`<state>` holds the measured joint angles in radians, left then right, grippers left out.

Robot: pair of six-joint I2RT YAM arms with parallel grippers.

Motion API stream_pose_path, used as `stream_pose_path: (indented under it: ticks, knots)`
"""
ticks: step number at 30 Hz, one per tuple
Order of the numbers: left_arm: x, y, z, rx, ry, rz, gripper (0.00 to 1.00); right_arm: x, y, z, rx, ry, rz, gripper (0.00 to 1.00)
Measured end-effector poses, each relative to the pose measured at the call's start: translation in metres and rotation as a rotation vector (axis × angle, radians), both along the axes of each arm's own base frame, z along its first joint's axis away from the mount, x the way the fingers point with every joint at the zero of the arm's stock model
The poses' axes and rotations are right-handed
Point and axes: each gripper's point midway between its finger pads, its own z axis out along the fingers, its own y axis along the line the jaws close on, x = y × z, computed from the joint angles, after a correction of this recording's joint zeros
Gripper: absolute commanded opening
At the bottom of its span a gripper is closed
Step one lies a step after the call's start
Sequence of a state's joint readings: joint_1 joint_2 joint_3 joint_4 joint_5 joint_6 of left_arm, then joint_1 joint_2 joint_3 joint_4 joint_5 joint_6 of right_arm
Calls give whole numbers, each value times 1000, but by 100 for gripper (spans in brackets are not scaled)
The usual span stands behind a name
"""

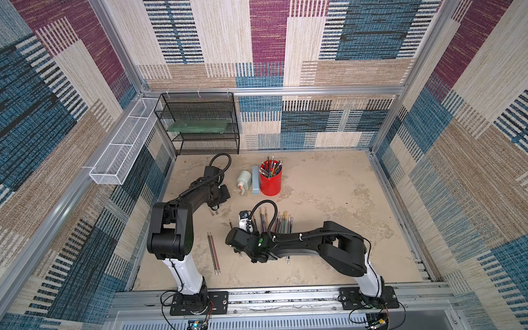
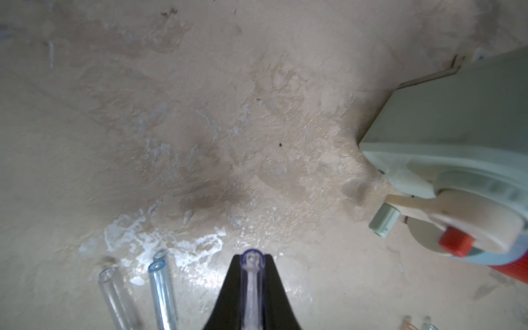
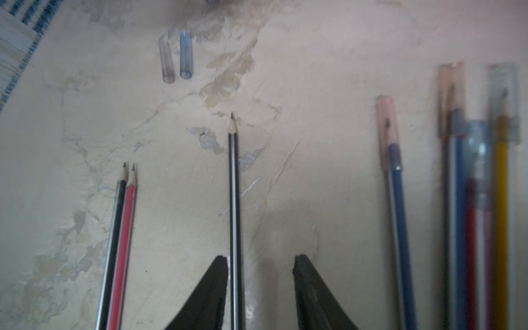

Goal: Remove the protective cover of the pencils
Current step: Place the pencil at the center of the board, then place the protective sleeve at the center of the board, then adjust the pencil at the center of the board.

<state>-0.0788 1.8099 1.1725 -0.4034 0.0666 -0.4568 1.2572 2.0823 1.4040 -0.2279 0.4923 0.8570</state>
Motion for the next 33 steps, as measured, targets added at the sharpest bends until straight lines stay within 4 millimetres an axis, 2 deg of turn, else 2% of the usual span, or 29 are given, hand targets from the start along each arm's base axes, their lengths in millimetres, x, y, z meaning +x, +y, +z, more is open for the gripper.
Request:
stream_pose_path:
  ticks: [2, 6, 10, 15, 21, 27, 33]
  knots:
    - [-5, 0, -4, 0, 25, -3, 0, 3, -12, 6, -5, -14, -16, 48]
    - [-9, -2, -8, -9, 55, -14, 0, 9, -41, 2, -39, -16, -53, 49]
    - [-10, -2, -11, -7, 81, -14, 0, 10, -50, -3, -51, -8, -60, 49]
    - [-9, -1, -15, -1, 106, -12, 0, 2, -25, -6, -43, -2, 4, 52]
    - [-12, 0, -17, 6, 126, -9, 8, -6, 9, -14, -39, 14, 82, 53]
    - [-13, 2, -20, 22, 142, -3, 9, -10, 25, -25, -49, 39, 117, 51]
    - [-11, 3, -22, 25, 154, -2, 16, -19, 38, -30, -54, 48, 148, 43]
